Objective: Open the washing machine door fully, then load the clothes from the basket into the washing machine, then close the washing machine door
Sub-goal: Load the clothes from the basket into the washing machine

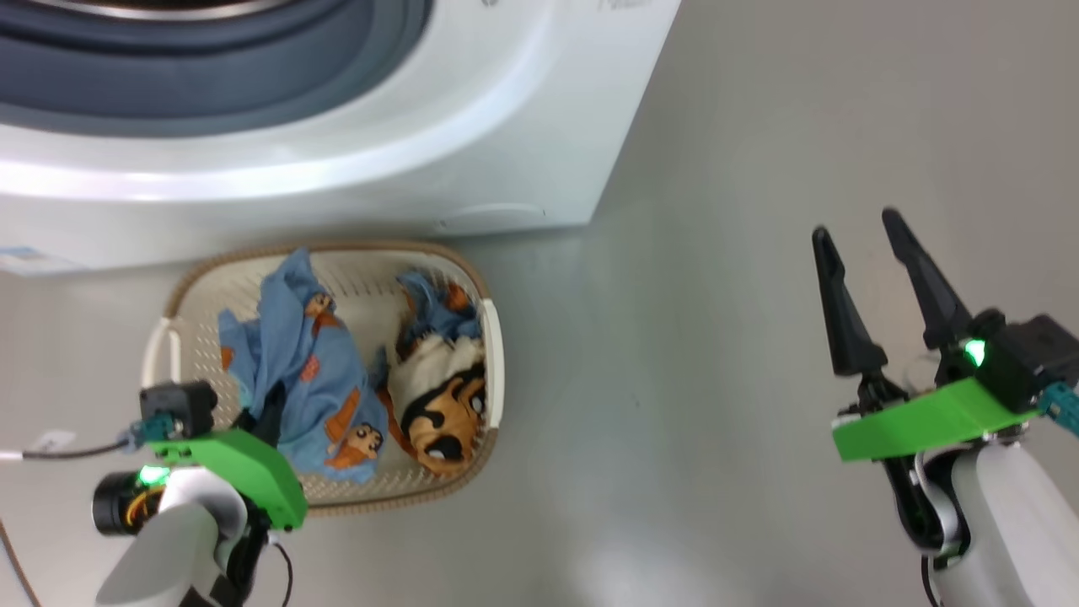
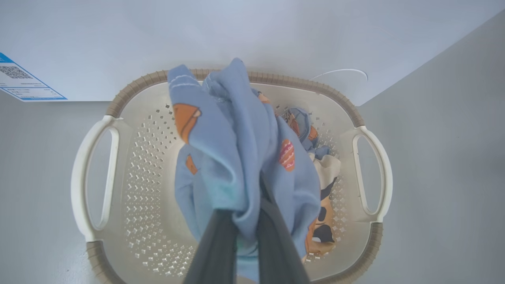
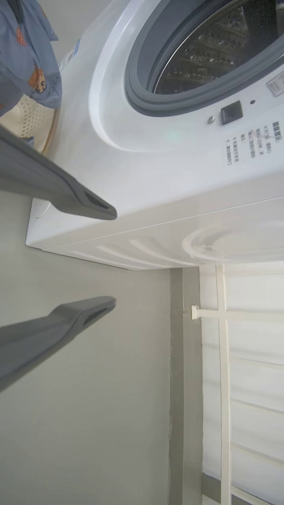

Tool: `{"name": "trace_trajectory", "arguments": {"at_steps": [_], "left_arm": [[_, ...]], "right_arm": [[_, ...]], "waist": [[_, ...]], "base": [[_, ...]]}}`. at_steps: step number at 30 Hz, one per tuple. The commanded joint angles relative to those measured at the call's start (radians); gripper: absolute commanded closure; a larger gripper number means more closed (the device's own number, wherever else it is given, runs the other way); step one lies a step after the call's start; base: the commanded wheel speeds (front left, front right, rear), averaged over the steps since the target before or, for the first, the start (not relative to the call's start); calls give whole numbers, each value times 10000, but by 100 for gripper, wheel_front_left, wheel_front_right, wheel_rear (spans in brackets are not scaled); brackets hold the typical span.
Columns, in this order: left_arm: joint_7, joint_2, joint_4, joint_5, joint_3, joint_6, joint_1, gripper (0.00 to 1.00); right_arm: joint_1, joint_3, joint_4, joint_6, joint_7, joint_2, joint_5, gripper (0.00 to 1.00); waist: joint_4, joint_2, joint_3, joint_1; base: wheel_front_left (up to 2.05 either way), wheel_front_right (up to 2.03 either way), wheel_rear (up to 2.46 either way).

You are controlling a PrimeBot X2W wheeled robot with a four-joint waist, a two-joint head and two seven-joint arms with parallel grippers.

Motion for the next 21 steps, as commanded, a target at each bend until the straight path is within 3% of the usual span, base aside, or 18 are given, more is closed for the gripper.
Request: {"name": "trace_trajectory", "arguments": {"at_steps": [1, 7, 21], "left_arm": [[-129, 423, -215, -78, 195, 7, 375, 100], [-149, 658, -1620, 178, 630, 96, 1218, 100], [-152, 599, -4934, 1377, 2212, 547, 3457, 100]], "right_arm": [[381, 175, -145, 54, -78, -88, 127, 0], [995, 41, -6, 54, -78, -146, 186, 0], [2098, -191, 139, 54, -78, -121, 244, 0]], "waist": [[298, 0, -1145, 2], [461, 0, -2000, 2], [583, 0, -3508, 2]], "base": [[0, 0, 0], [0, 0, 0], [0, 0, 0]]}}
